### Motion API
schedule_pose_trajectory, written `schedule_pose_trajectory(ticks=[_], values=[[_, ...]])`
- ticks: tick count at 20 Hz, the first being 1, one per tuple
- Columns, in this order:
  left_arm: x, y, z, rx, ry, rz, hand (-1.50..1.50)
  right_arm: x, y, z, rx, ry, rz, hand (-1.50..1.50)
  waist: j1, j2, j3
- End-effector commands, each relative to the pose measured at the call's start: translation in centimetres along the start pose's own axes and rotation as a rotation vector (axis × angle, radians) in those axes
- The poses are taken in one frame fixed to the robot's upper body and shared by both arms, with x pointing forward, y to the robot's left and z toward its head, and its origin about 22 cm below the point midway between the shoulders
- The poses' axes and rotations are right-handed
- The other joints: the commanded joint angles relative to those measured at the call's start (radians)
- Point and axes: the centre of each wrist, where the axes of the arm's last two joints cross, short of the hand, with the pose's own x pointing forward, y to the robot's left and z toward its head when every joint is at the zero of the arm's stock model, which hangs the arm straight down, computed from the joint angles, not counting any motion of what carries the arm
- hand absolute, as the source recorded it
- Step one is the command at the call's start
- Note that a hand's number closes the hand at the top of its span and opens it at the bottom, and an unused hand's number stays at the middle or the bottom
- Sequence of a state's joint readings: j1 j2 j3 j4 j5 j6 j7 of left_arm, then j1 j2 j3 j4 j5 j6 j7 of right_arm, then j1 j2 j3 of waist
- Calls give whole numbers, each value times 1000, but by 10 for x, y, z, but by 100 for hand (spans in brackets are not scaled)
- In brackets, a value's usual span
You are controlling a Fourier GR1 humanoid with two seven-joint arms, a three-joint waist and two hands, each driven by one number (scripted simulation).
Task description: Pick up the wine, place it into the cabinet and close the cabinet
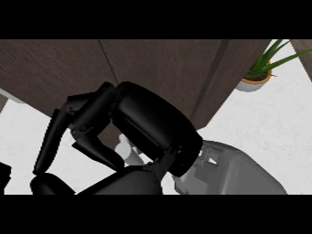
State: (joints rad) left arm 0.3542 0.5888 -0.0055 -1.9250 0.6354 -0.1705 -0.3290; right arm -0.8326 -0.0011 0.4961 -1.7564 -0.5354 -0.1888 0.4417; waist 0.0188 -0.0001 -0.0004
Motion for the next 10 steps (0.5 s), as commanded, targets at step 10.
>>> schedule_pose_trajectory(ticks=[10], values=[[-4, 4, -4, -5, -5, -19, 150, -57, -66, -21, -148, 61, -68, 150, -8, 1, 0]])
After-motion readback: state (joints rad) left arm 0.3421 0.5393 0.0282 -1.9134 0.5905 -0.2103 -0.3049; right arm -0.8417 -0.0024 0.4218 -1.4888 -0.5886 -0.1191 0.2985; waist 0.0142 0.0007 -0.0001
